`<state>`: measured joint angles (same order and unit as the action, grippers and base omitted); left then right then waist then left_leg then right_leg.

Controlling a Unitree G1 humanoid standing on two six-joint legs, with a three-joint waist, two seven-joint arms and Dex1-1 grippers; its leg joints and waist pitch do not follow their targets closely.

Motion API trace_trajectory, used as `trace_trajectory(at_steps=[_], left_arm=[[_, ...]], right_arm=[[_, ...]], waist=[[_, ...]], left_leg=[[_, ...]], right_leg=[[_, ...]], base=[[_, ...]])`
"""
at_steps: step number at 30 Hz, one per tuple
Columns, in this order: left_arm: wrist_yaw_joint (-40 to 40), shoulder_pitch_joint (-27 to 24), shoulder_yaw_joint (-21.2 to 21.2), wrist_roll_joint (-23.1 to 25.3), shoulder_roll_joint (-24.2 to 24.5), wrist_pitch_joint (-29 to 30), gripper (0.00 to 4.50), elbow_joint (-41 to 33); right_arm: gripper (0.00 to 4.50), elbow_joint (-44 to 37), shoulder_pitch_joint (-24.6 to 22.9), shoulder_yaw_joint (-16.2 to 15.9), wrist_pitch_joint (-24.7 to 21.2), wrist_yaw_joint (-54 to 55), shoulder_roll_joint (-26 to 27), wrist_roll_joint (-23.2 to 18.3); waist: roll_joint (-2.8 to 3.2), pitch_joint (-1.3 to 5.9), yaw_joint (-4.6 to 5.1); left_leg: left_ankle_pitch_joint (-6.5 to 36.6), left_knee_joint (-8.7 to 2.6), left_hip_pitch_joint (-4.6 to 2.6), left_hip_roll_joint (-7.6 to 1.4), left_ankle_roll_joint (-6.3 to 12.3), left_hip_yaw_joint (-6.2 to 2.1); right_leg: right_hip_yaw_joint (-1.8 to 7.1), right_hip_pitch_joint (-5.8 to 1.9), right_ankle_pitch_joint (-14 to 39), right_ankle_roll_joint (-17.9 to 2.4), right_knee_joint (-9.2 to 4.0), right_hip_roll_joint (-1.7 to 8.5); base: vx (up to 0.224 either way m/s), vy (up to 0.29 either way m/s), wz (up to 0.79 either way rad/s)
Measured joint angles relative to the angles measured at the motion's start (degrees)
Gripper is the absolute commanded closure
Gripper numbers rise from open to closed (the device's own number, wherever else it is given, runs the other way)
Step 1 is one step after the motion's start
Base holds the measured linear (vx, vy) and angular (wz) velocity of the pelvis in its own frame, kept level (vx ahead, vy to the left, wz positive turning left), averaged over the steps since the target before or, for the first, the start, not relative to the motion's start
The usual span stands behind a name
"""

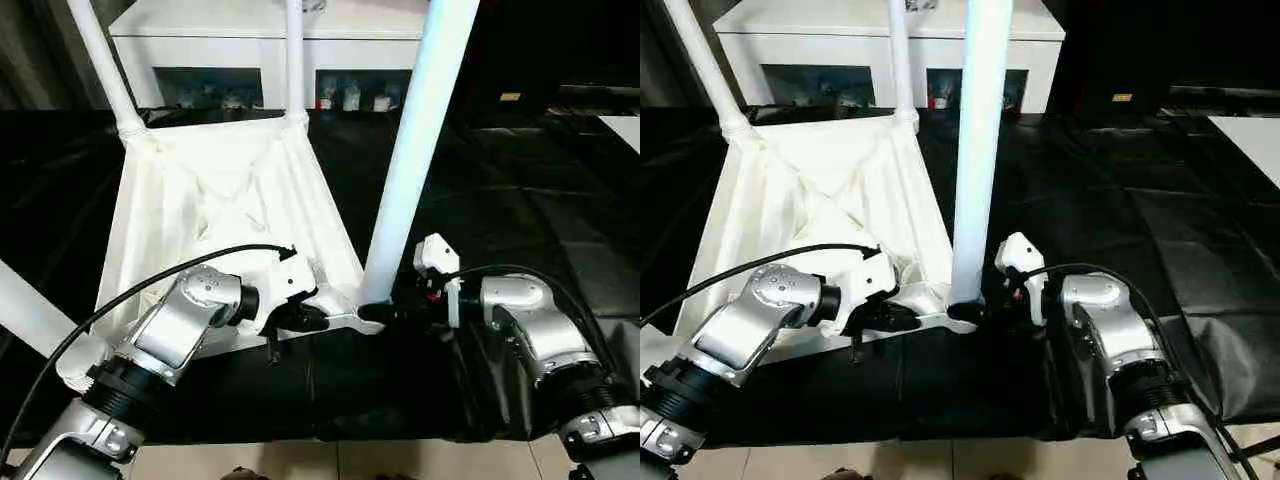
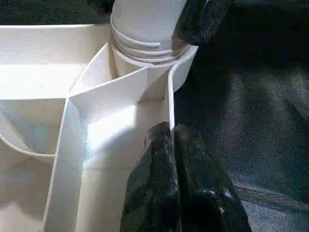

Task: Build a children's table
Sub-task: Rotate leg to tighten

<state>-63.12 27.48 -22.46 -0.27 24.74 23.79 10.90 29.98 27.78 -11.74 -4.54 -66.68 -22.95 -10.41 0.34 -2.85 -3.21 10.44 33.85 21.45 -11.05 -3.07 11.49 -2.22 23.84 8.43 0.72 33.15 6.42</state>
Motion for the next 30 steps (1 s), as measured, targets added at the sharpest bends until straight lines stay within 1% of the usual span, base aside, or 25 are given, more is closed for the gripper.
trace_trajectory(at_steps=[3, 5, 7, 9, 12, 13, 17, 19, 20, 22, 24, 27, 28, 29, 30], left_arm=[[0.2, 0.0, 0.0, 0.0, 0.0, 0.0, 4.50, 0.1], [1.5, 0.1, 0.3, 0.1, -0.5, 0.2, 4.50, 0.8], [3.9, 0.5, 1.2, 0.7, -1.5, 0.9, 4.50, 2.1], [7.6, 1.5, 2.0, 1.4, -4.0, 1.3, 4.50, 4.4], [15.8, 3.8, 3.8, 2.2, -9.9, 2.3, 4.50, 9.6], [19.5, 5.4, 4.9, 2.3, -12.0, 3.0, 4.50, 12.5], [27.3, 8.6, 6.4, 2.4, -16.2, 3.4, 4.50, 18.1], [31.0, 10.4, 6.9, 2.8, -18.1, 3.0, 4.50, 21.0], [32.0, 10.9, 6.9, 3.0, -18.6, 2.6, 4.50, 22.0], [35.5, 12.8, 6.9, 4.6, -20.4, 0.9, 4.50, 25.4], [36.2, 13.5, 6.5, 5.3, -20.7, -0.5, 4.50, 26.8], [36.3, 13.5, 5.2, 6.3, -20.2, -2.2, 4.50, 27.0], [36.3, 13.5, 4.7, 6.5, -20.1, -2.5, 4.50, 26.8], [36.2, 13.5, 4.4, 6.5, -20.1, -2.5, 4.50, 26.6], [36.1, 13.5, 4.1, 6.5, -20.0, -2.7, 4.50, 26.4]], right_arm=[[1.95, 0.5, 0.1, 0.0, 0.2, 0.1, 0.3, 0.0], [2.03, 2.6, 0.9, 0.6, 0.4, 1.8, 1.8, 0.0], [2.06, 4.6, 1.5, 1.7, 0.5, 5.8, 3.8, 0.0], [2.08, 6.7, 1.9, 3.8, 0.5, 10.7, 5.7, -0.1], [2.12, 9.6, 3.9, 7.6, -2.2, 21.4, 10.0, -0.8], [2.12, 10.7, 4.8, 9.7, -3.6, 27.7, 12.2, -1.0], [2.15, 13.3, 8.2, 12.4, -6.0, 41.7, 17.1, -1.1], [2.16, 15.6, 10.8, 13.7, -6.4, 49.2, 20.0, -1.0], [2.16, 16.4, 11.4, 14.2, -6.1, 51.4, 20.9, -1.0], [2.16, 20.0, 14.4, 16.1, -4.5, 60.7, 24.6, -0.4], [2.16, 21.2, 15.1, 16.4, -3.1, 63.0, 25.6, 0.7], [2.16, 21.9, 15.0, 16.4, -1.3, 61.8, 25.5, 1.3], [1.81, 21.9, 14.6, 16.0, -0.4, 60.5, 25.0, 1.9], [1.81, 21.6, 13.9, 15.5, 0.7, 59.3, 24.4, 2.3], [1.47, 20.1, 12.4, 14.8, 2.0, 57.5, 23.7, 2.8]], waist=[[0.00, 0.00, 0.07], [-0.01, 0.02, 0.26], [-0.03, 0.03, 0.90], [-0.03, 0.03, 1.31], [-0.01, 0.02, 1.75], [-0.01, 0.01, 1.94], [0.03, -0.02, 2.56], [0.04, -0.02, 2.99], [0.07, -0.03, 3.03], [0.09, -0.05, 3.31], [0.09, -0.05, 3.30], [0.10, -0.05, 3.20], [0.10, -0.05, 3.11], [0.11, -0.05, 2.99], [0.12, -0.05, 2.89]], left_leg=[[0.0, 0.00, -0.05, 0.00, 0.00, 0.00], [0.0, 0.00, -0.23, 0.00, 0.00, -0.01], [0.0, 0.01, -0.28, 0.01, -0.01, -0.03], [0.0, 0.05, -0.31, 0.03, -0.01, -0.04], [0.0, 0.10, -0.32, 0.04, 0.00, -0.08], [0.0, 0.10, -0.30, 0.05, -0.01, -0.12], [0.0, 0.09, -0.21, 0.06, -0.01, -0.32], [0.0, 0.09, -0.12, 0.06, -0.01, -0.39], [0.0, 0.09, -0.10, 0.06, -0.01, -0.39], [0.0, 0.09, -0.08, 0.07, -0.01, -0.42], [0.0, 0.08, -0.05, 0.07, -0.01, -0.43], [0.0, 0.08, -0.04, 0.08, -0.02, -0.42], [0.0, 0.08, -0.03, 0.07, -0.02, -0.41], [0.0, 0.08, -0.01, 0.07, -0.02, -0.40], [0.0, 0.06, -0.01, 0.07, -0.02, -0.37]], right_leg=[[0.00, -0.04, 0.0, 0.0, 0.01, 0.00], [0.01, -0.21, 0.0, 0.0, 0.02, -0.01], [0.01, -0.23, 0.0, 0.0, 0.01, -0.02], [0.02, -0.26, 0.1, 0.2, -0.02, -0.01], [0.00, -0.20, 0.1, 0.2, -0.06, -0.01], [-0.05, -0.14, 0.1, 0.2, -0.08, -0.01], [-0.22, 0.04, 0.1, 0.3, -0.11, -0.02], [-0.27, 0.14, 0.1, 0.3, -0.13, -0.04], [-0.27, 0.15, 0.1, 0.3, -0.15, -0.04], [-0.31, 0.19, 0.1, 0.3, -0.17, -0.04], [-0.30, 0.18, 0.1, 0.3, -0.18, -0.04], [-0.27, 0.16, 0.1, 0.2, -0.17, -0.04], [-0.26, 0.16, 0.1, 0.2, -0.16, -0.04], [-0.26, 0.16, -0.1, -0.1, -0.14, -0.03], [-0.25, 0.16, -0.2, -0.2, -0.13, -0.03]], base=[[0.000, 0.000, 0.00], [0.000, 0.000, 0.00], [0.000, 0.000, 0.00], [0.000, 0.000, 0.00], [0.000, 0.000, 0.00], [0.000, 0.000, 0.00], [0.000, 0.000, 0.00], [0.000, 0.000, 0.00], [0.000, 0.000, 0.00], [0.000, 0.000, 0.00], [0.000, 0.000, 0.00], [0.000, 0.000, 0.00], [0.000, 0.000, 0.00], [0.000, 0.000, 0.00], [0.000, 0.000, 0.00]])
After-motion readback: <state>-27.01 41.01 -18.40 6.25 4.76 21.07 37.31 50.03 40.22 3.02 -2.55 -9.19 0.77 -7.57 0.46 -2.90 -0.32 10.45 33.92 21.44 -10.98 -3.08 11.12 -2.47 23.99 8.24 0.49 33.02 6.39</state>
